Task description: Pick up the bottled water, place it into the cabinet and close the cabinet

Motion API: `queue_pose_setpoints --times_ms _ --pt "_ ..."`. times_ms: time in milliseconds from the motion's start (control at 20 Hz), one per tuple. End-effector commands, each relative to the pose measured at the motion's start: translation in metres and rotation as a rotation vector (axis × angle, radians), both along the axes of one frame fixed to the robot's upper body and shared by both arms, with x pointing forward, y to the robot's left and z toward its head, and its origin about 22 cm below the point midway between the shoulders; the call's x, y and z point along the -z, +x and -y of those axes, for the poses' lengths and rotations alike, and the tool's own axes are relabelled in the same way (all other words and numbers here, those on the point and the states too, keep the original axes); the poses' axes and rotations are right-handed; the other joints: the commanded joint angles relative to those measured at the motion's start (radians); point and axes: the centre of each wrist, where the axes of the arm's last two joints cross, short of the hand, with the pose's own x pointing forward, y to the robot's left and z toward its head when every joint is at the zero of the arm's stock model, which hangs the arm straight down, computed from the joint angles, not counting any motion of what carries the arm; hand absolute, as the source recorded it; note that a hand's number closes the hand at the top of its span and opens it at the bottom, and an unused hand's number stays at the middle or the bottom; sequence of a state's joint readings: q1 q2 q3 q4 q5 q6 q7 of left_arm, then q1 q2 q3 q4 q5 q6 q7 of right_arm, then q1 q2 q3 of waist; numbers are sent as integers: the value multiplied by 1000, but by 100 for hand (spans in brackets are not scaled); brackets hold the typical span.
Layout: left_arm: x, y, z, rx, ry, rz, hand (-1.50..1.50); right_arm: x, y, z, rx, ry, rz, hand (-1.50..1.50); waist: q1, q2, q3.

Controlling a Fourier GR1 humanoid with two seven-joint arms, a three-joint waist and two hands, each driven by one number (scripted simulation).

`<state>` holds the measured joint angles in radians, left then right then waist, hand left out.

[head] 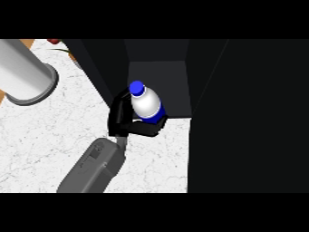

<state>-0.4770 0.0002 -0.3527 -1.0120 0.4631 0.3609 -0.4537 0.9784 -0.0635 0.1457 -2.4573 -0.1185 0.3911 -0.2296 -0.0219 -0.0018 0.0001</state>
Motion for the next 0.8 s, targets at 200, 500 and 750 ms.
queue_pose_setpoints --times_ms 200,500,750 --pt "-35 45 33 -69 139 -10 150 -17 4 2 -6 32 46 -150 -23 8 -1" --pt "-50 67 38 -139 148 -99 150 -25 6 5 -10 35 68 -150 -26 10 -1" --pt "-50 89 30 -176 337 -64 150 -6 12 16 -27 35 69 -150 -43 19 1"
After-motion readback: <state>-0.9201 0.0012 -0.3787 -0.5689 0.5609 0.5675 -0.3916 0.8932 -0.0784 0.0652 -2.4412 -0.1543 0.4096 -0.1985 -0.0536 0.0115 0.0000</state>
